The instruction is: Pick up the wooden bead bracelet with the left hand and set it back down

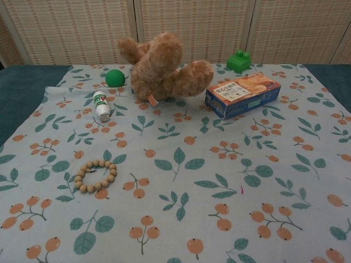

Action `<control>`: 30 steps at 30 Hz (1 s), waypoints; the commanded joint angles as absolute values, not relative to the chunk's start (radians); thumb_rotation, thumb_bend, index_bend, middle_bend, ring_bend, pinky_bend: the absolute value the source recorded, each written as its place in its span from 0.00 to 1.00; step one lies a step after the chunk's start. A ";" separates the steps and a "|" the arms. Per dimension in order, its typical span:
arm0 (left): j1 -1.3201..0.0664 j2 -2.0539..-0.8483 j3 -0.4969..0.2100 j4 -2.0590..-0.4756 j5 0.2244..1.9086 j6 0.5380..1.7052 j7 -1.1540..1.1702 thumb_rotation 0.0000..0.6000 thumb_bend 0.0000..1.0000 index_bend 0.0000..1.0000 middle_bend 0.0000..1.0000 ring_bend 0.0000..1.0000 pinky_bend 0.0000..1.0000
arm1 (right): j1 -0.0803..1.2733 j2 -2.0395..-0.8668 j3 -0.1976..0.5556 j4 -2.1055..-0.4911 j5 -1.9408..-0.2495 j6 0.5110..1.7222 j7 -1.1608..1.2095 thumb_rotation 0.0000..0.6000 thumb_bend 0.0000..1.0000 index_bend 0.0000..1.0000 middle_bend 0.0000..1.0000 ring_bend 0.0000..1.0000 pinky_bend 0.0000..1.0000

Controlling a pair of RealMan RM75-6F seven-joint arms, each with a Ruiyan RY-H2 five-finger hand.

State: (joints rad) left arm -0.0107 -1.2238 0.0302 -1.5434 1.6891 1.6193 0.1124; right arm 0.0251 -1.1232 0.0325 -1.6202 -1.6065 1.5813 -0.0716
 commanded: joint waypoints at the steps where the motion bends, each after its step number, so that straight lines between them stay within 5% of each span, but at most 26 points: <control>1: -0.015 -1.227 0.038 -1.544 1.708 1.617 0.113 1.00 0.49 0.00 0.06 0.02 0.10 | 0.023 -1.119 0.032 -1.623 -1.606 1.583 -0.069 0.92 0.24 0.00 0.00 0.00 0.00; 7: -0.051 -1.263 0.073 -1.537 1.786 1.574 0.107 1.00 0.51 0.02 0.16 0.07 0.10 | 0.025 -1.117 0.027 -1.626 -1.614 1.577 -0.068 0.92 0.24 0.00 0.00 0.00 0.00; 13: -0.134 -1.329 0.069 -1.539 1.773 1.406 0.176 1.00 0.52 0.18 0.29 0.14 0.07 | 0.024 -1.117 0.021 -1.630 -1.625 1.578 -0.073 0.92 0.24 0.00 0.00 0.00 0.00; 26: -0.232 -1.477 -0.008 -1.457 1.639 1.245 0.344 1.00 0.53 0.17 0.29 0.12 0.03 | 0.025 -1.110 0.021 -1.637 -1.610 1.561 -0.074 0.92 0.24 0.00 0.00 0.00 0.00; 30: -0.240 -1.504 0.003 -1.448 1.636 1.238 0.406 1.00 0.53 0.25 0.25 0.11 0.03 | 0.026 -1.107 0.020 -1.637 -1.608 1.557 -0.070 0.92 0.24 0.00 0.00 0.00 0.00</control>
